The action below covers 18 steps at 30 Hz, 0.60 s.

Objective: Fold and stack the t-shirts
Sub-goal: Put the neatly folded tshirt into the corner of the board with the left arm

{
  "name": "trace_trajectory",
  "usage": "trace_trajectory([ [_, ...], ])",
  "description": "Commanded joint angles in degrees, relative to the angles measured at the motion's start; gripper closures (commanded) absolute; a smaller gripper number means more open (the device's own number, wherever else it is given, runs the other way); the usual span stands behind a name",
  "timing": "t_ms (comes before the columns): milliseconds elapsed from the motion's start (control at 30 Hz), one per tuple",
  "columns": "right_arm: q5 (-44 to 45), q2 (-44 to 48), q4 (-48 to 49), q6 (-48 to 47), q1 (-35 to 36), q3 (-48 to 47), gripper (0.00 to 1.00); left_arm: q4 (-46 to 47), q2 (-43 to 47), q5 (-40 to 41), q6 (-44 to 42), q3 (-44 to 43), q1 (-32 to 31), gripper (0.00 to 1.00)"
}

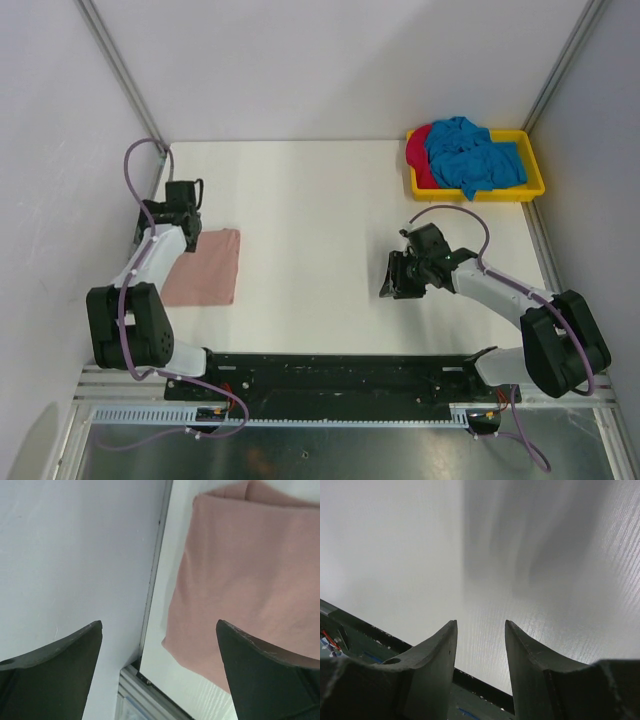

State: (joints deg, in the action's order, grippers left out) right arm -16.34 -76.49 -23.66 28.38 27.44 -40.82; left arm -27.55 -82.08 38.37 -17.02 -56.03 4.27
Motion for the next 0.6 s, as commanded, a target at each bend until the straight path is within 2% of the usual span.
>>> trace_trajectory([
  [0, 1.0, 0.3, 0.6, -0.8, 0.4, 0.1, 0.52, -2.6, 2.1, 0.8, 8.9, -6.4, 0.2, 0.01],
  [133, 1.9, 1.4, 1.5, 0.6, 0.4, 0.1, 0.52, -7.3, 3.7, -8.8, 19.5, -9.5, -1.5, 0.01],
  [233, 2.7, 2.6, 2.7, 2.1, 0.4, 0.1, 0.52, -7.7, 5.9, -18.2, 25.3, -8.9, -6.0, 0.01],
  [567, 9.3, 9.2, 4.1, 5.6, -1.6, -3.3, 0.5, -5.5, 6.7, -26.4, 37.6, -8.4, -32.7, 0.01],
])
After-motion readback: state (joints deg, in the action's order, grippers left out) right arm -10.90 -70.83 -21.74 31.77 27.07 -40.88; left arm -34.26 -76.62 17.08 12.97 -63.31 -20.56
